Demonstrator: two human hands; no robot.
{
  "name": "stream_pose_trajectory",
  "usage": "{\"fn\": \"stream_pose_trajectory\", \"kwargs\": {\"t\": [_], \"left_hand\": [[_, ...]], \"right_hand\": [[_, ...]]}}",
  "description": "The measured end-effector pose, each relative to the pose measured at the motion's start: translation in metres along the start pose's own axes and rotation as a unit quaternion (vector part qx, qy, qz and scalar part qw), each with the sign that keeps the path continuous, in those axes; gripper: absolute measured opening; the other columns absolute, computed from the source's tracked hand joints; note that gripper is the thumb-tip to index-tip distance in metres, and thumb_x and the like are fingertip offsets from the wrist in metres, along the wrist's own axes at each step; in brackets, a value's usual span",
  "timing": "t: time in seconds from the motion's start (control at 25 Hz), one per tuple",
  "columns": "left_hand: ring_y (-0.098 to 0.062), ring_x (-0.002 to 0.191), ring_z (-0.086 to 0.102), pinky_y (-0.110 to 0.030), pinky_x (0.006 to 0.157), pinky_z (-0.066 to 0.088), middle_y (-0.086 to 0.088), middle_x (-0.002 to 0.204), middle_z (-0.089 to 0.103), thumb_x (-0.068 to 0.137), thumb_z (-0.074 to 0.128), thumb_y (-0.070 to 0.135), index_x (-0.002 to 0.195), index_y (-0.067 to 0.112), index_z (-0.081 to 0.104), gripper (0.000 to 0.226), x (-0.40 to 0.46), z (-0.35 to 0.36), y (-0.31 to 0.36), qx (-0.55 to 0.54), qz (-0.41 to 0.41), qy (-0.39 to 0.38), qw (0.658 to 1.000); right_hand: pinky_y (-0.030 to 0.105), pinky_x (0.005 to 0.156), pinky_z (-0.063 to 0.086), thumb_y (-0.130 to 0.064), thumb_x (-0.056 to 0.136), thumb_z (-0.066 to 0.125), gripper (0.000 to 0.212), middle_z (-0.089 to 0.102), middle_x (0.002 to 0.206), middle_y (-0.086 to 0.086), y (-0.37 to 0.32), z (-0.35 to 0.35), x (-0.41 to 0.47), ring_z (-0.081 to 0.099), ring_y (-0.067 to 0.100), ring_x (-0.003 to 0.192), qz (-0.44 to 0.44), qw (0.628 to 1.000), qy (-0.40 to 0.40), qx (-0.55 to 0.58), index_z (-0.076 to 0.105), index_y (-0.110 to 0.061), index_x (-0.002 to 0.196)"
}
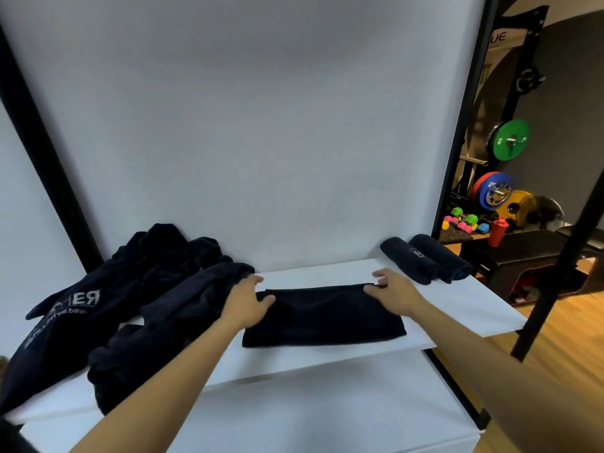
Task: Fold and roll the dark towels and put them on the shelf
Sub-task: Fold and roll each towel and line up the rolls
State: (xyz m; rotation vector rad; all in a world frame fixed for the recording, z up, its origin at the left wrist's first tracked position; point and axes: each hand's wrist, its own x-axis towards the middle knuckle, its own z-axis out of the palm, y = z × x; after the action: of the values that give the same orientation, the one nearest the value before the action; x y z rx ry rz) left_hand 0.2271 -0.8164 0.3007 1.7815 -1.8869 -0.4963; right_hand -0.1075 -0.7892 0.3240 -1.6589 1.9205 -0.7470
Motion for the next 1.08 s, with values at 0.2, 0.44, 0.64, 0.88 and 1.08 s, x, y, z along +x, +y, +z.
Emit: {"fn": "stream_pose_trajectory", "kwargs": {"t": [0.2,0.44,0.64,0.88,1.08], "left_hand": [[-0.019,0.136,0.038,-0.038,0.113,0.028,0.008,0.144,0.048,0.096,0.05,0.047,0.138,0.033,0.049,0.044,0.003,0.041,0.001,0.125,0.124,-0.088,0.98],[-0.018,0.099,0.056,-0.035,0.096,0.04,0.006,0.106,0.061,0.096,0.041,0.039,0.108,0.027,0.063,0.028,0.01,0.051,0.013,0.207,0.106,-0.146,0.962],[-0.012,0.098,0.044,-0.031,0.094,0.038,0.01,0.105,0.053,0.089,0.052,0.034,0.108,0.033,0.06,0.021,0.006,0.057,0.004,0.153,0.151,-0.123,0.969],[-0.016,0.099,0.05,-0.034,0.096,0.039,0.01,0.1,0.052,0.094,0.048,0.036,0.11,0.032,0.063,0.023,-0.003,0.054,0.012,0.15,0.156,-0.16,0.963],[-0.012,0.119,0.038,-0.031,0.105,0.034,0.012,0.13,0.046,0.075,0.062,0.068,0.131,0.037,0.048,0.066,-0.032,0.054,0.011,0.129,0.23,-0.179,0.948]], "right_hand": [[0.038,0.104,0.04,-0.056,0.09,0.055,0.05,0.049,0.136,-0.001,0.017,0.057,-0.004,0.048,0.02,0.122,-0.087,0.963,-0.118,-0.225,0.054,-0.031,0.133],[0.041,0.111,0.029,-0.008,0.09,0.056,0.059,0.028,0.156,0.005,0.025,0.055,0.034,0.034,0.025,0.137,-0.152,0.897,-0.105,-0.401,0.043,-0.03,0.142],[0.032,0.086,0.038,-0.022,0.09,0.049,0.024,0.053,0.11,-0.002,0.008,0.081,0.028,0.051,0.02,0.105,-0.181,0.931,0.02,-0.316,0.056,-0.02,0.112],[0.041,0.11,0.027,-0.03,0.1,0.033,0.041,0.05,0.141,-0.003,0.008,0.075,0.022,0.042,0.022,0.132,-0.158,0.921,-0.135,-0.329,0.051,-0.017,0.134],[0.031,0.115,0.018,-0.022,0.091,0.046,0.059,0.033,0.155,-0.001,0.018,0.077,-0.036,0.033,0.019,0.139,-0.214,0.935,-0.11,-0.259,0.034,-0.022,0.149]]}}
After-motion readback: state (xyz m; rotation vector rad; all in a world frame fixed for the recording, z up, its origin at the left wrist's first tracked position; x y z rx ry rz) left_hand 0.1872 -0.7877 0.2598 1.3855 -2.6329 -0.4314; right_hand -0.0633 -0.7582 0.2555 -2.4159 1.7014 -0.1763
